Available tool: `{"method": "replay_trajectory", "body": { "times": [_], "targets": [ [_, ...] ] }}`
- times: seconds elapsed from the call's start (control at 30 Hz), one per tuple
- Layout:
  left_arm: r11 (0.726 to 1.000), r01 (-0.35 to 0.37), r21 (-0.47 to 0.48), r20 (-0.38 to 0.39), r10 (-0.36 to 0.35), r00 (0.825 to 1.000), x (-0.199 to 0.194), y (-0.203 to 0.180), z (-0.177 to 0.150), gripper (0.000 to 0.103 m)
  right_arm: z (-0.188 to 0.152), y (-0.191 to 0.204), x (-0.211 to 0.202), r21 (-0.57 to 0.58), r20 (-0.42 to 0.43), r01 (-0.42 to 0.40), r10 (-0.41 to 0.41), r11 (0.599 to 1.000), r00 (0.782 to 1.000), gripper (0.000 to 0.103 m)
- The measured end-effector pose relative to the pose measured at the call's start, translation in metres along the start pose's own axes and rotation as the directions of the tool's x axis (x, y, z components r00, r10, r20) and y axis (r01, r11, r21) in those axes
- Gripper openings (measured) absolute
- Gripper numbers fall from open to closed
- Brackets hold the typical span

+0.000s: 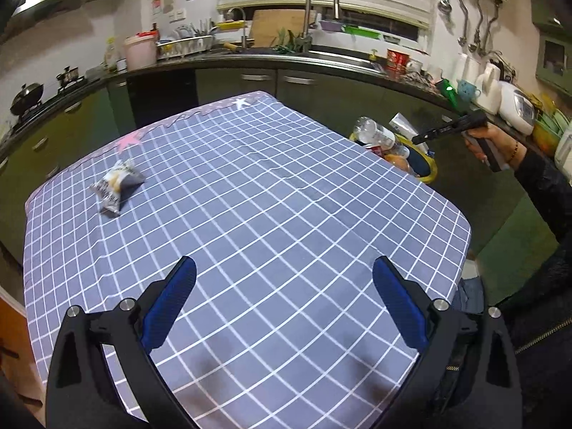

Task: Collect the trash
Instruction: 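Carry the tube to the bin and release it with the right gripper, then grasp the white snack wrapper with the left gripper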

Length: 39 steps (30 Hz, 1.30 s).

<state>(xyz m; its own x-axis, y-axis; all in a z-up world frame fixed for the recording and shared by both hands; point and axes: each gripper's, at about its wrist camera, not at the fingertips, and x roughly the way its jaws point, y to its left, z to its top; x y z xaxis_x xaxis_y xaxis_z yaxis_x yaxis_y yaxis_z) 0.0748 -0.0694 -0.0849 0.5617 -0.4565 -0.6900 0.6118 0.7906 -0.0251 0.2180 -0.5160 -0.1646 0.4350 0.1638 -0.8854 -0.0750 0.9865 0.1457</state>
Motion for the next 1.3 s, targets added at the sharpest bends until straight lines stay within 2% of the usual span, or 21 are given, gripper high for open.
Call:
{"method": "replay_trajectory", "body": {
  "times": [0.03, 0.07, 0.13, 0.23, 0.33, 0.43, 0.53, 0.73, 0.83, 0.97, 1.17, 1.27, 1.3],
  "targets": [
    [1.000, -0.001, 0.010, -0.005, 0.001, 1.000, 0.001, -0.003, 0.001, 0.094, -0.001, -0.004, 0.007, 0.004, -0.005, 0.017, -0.017, 1.000, 1.000, 0.033],
    [1.000, -0.003, 0.019, -0.010, 0.003, 1.000, 0.003, -0.005, 0.002, 0.094, -0.002, -0.008, 0.013, 0.004, -0.011, 0.024, -0.023, 1.000, 1.000, 0.033],
    [1.000, -0.004, 0.028, -0.018, 0.004, 1.000, 0.005, -0.006, 0.004, 0.094, -0.004, -0.013, 0.017, 0.007, -0.007, 0.024, -0.024, 1.000, 1.000, 0.043],
    [0.999, -0.001, 0.033, -0.025, 0.002, 1.000, 0.007, -0.004, 0.006, 0.094, -0.005, -0.016, 0.009, 0.023, 0.037, 0.047, -0.048, 0.999, 0.998, 0.049],
    [0.999, -0.005, 0.040, -0.029, 0.006, 1.000, 0.011, 0.003, 0.010, 0.095, -0.009, -0.011, -0.013, 0.053, 0.109, 0.021, -0.027, 0.998, 0.994, 0.051],
    [0.999, -0.023, 0.039, -0.032, 0.024, 0.999, 0.016, 0.019, 0.016, 0.095, -0.011, 0.007, -0.034, 0.044, 0.178, -0.012, 0.004, 0.999, 0.984, 0.053],
    [0.998, -0.045, 0.039, -0.041, 0.047, 0.998, 0.024, 0.044, 0.029, 0.095, -0.018, 0.033, -0.053, 0.018, 0.255, -0.069, 0.062, 0.997, 0.965, 0.054],
    [0.982, -0.166, 0.086, -0.050, 0.171, 0.984, 0.054, 0.111, 0.065, 0.095, -0.030, 0.095, -0.083, -0.081, 0.336, -0.180, 0.197, 0.980, 0.921, 0.060],
    [0.977, -0.191, 0.089, -0.039, 0.196, 0.980, 0.067, 0.143, 0.080, 0.095, -0.033, 0.114, -0.091, -0.109, 0.345, -0.208, 0.233, 0.972, 0.909, 0.060],
    [0.966, -0.230, 0.122, -0.081, 0.241, 0.967, 0.095, 0.177, 0.092, 0.095, -0.030, 0.133, -0.094, -0.121, 0.361, -0.226, 0.255, 0.967, 0.897, 0.061],
    [0.968, -0.208, 0.142, -0.147, 0.228, 0.963, 0.128, 0.203, 0.089, 0.095, -0.030, 0.146, -0.088, -0.109, 0.361, -0.230, 0.254, 0.967, 0.897, 0.061],
    [0.972, -0.187, 0.144, -0.167, 0.210, 0.963, 0.136, 0.207, 0.086, 0.087, -0.029, 0.149, -0.084, -0.100, 0.358, -0.231, 0.252, 0.968, 0.899, 0.062],
    [0.972, -0.183, 0.145, -0.174, 0.207, 0.963, 0.139, 0.208, 0.085, 0.082, -0.029, 0.151, -0.084, -0.100, 0.357, -0.232, 0.253, 0.967, 0.899, 0.062]
  ]
}}
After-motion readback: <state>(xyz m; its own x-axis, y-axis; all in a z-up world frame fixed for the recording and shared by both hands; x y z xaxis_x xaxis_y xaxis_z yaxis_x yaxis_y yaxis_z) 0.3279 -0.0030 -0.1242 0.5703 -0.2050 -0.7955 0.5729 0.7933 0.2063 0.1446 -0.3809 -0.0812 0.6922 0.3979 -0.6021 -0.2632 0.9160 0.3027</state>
